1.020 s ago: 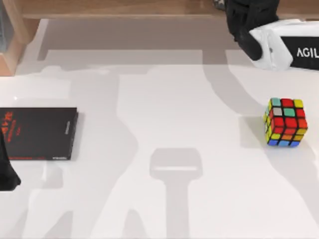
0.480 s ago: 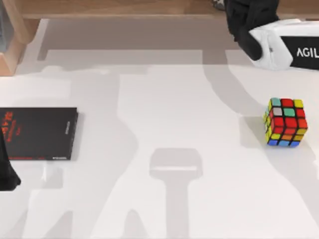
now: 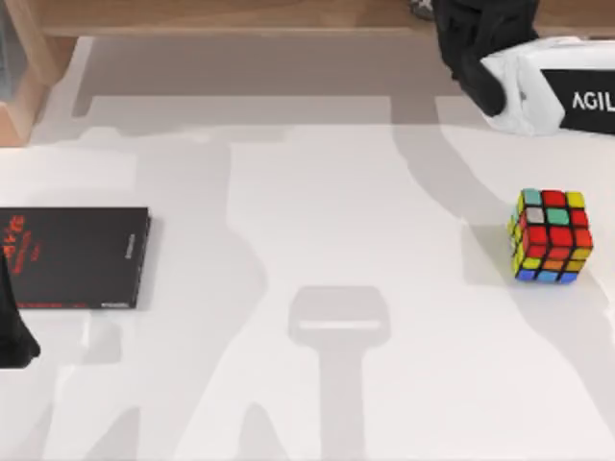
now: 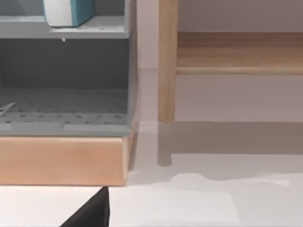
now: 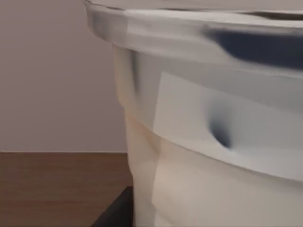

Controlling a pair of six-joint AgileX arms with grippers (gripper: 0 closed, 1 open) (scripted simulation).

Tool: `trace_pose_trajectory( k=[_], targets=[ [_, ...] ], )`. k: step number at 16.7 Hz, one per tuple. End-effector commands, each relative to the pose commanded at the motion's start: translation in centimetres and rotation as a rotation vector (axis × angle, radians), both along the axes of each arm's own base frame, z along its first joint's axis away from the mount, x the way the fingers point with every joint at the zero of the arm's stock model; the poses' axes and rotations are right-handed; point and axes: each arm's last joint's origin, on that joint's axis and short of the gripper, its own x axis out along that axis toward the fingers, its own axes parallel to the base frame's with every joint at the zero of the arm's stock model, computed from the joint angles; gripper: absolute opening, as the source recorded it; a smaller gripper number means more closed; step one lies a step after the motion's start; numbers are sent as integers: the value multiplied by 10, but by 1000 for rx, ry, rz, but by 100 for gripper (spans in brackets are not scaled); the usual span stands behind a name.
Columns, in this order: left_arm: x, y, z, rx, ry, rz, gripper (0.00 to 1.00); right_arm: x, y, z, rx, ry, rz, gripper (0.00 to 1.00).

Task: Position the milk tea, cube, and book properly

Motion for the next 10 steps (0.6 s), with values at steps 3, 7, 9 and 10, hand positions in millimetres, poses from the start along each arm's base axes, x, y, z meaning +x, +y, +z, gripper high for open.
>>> trace_pose_trajectory(
  k=[3,7,9,10],
  targets=[
    [0,0,0,0,0,0,100,0,0,0,0,0,0,0],
    [0,0,0,0,0,0,100,-1,1,1,3,-2,3,0],
    [0,0,0,0,0,0,100,-5,4,4,6,-10,9,0],
    [0,0,0,0,0,0,100,-11,4,7,7,-15,8,0]
  ],
)
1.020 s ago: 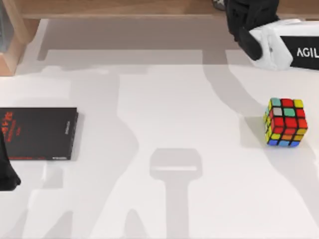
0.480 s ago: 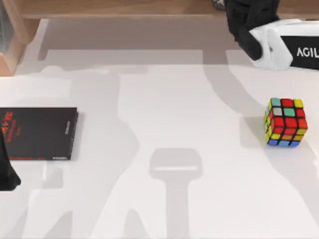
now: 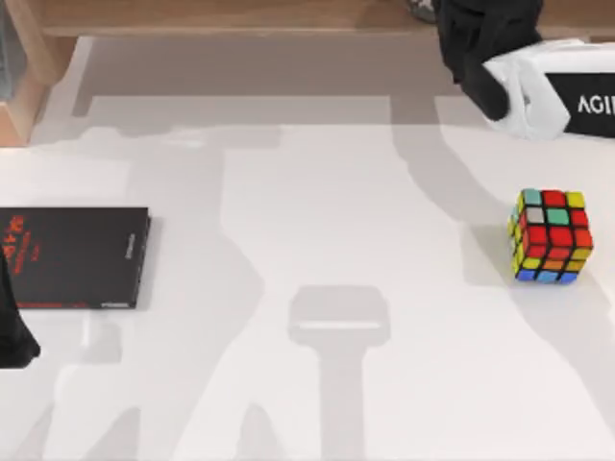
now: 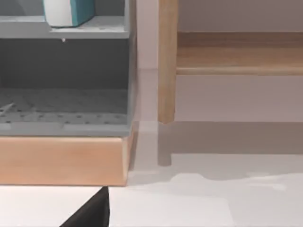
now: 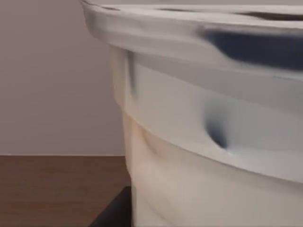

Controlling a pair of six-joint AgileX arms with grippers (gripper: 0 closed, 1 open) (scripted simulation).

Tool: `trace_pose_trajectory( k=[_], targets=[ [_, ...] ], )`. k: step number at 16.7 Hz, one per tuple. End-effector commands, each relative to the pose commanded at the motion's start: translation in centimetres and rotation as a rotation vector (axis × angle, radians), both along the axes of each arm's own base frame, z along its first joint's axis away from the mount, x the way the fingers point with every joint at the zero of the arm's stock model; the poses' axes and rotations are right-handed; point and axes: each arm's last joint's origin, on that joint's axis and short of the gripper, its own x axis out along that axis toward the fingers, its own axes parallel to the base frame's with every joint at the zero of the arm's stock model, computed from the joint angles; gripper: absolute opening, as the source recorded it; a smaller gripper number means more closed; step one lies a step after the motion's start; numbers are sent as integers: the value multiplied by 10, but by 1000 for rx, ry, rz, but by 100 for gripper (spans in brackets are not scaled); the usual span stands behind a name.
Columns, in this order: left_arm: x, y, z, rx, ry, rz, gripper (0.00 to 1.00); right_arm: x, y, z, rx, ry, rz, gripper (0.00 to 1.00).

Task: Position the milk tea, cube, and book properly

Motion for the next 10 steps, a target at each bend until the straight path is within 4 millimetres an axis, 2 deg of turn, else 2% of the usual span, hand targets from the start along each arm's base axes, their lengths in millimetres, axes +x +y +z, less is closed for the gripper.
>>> trace_pose_trajectory(
  k=[7,10],
  targets=[
    [0,0,0,0,0,0,100,-62,-2,3,-7,13,-8,0],
    [0,0,0,0,0,0,100,-70,-2,4,-4,13,-5,0]
  ],
)
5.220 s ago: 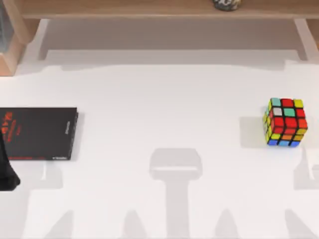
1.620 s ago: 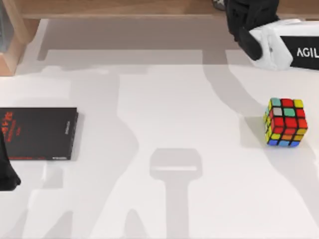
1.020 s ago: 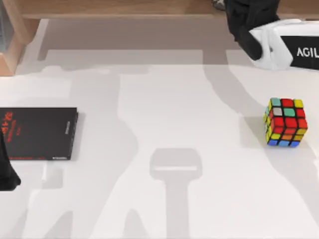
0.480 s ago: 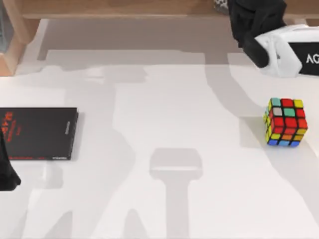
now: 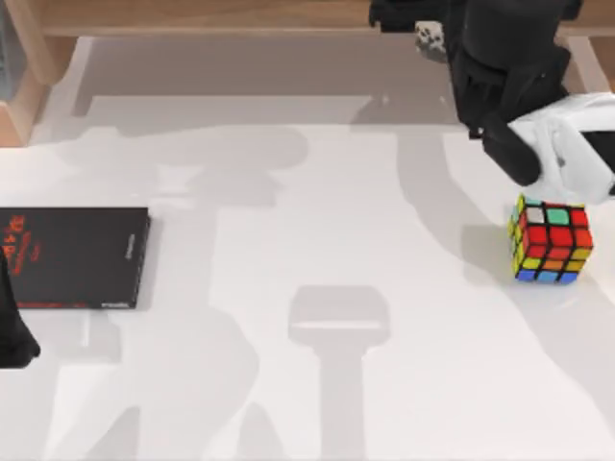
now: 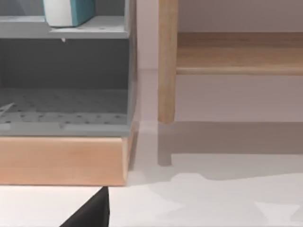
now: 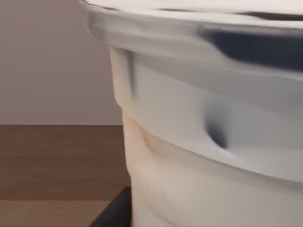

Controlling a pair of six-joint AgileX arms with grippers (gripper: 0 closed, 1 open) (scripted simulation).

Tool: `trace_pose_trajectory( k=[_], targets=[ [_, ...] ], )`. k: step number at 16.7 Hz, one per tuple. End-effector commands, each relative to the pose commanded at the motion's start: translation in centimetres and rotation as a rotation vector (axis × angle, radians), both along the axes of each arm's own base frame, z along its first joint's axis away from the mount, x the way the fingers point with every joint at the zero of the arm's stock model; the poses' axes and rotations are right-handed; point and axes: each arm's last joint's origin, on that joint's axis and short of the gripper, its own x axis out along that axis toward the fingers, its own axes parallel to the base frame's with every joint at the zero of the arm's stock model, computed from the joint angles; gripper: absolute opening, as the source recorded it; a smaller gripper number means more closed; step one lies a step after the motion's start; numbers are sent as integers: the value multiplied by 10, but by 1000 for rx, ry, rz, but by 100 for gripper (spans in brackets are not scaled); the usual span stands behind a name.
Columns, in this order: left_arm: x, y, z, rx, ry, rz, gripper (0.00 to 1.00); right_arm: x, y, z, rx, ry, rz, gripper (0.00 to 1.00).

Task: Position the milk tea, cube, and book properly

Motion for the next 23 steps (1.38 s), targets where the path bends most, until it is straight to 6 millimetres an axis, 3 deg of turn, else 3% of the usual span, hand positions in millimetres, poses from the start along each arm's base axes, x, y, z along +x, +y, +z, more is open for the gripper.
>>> trace_pose_trajectory(
  k=[6,8,11,14,18,23],
  targets=[
    [0,0,0,0,0,0,100,0,-7,-1,4,-8,16,0],
    [0,0,0,0,0,0,100,-5,-18,-5,9,-26,59,0],
    [0,0,0,0,0,0,100,-16,-43,-25,-1,-21,148,0],
    [0,0,0,0,0,0,100,-27,-84,-53,-14,11,206,0],
    [0,0,0,0,0,0,100,-39,-156,-89,-12,63,206,0],
    [0,0,0,0,0,0,100,-42,-252,-113,14,71,103,0]
  ],
)
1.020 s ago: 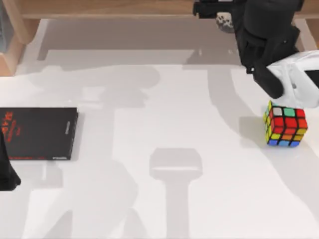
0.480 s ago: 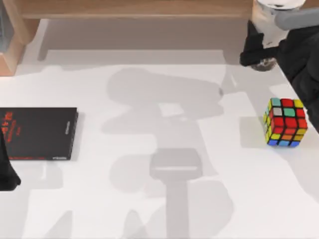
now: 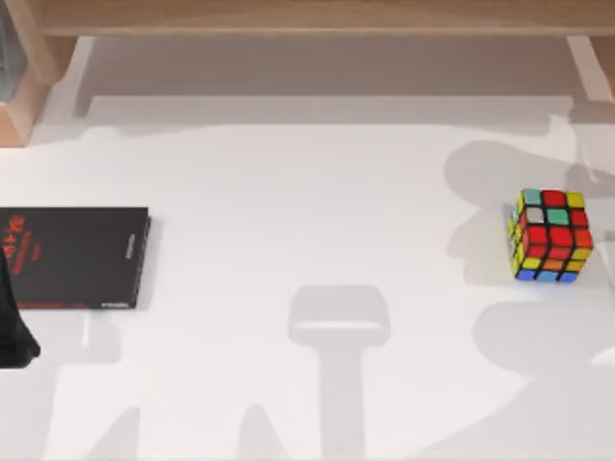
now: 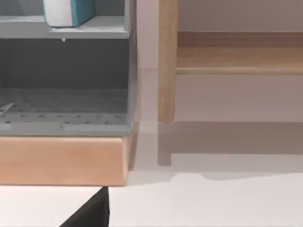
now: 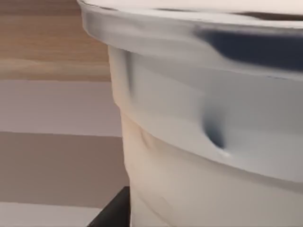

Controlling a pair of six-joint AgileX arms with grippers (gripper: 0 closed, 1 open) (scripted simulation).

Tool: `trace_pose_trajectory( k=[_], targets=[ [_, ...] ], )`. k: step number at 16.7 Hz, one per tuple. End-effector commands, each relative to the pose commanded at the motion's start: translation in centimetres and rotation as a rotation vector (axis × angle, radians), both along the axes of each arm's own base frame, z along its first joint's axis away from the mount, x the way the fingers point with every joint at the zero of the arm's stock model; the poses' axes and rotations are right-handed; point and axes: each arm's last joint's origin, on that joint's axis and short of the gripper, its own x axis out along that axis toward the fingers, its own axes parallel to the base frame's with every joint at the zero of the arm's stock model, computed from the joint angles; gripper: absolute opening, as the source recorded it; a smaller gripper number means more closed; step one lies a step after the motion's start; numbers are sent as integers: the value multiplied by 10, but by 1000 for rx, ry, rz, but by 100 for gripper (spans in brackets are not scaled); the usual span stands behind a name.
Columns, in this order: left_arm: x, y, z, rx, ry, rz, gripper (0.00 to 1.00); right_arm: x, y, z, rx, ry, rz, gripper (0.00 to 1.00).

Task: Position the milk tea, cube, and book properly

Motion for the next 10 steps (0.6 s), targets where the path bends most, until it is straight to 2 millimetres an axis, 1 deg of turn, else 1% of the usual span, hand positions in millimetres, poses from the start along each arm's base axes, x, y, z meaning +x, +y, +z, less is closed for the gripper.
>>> trace_pose_trajectory(
  k=[2,3,5,6,10],
  targets=[
    [0,0,0,0,0,0,100,5,-38,-1,0,-28,-56,0],
    [0,0,0,0,0,0,100,7,-53,0,-4,-45,-76,0],
    [0,0,0,0,0,0,100,10,-73,1,-12,-68,-101,0],
    [0,0,0,0,0,0,100,11,-77,0,-14,-72,-106,0],
    [0,0,0,0,0,0,100,11,-76,1,-12,-71,-106,0]
  ],
)
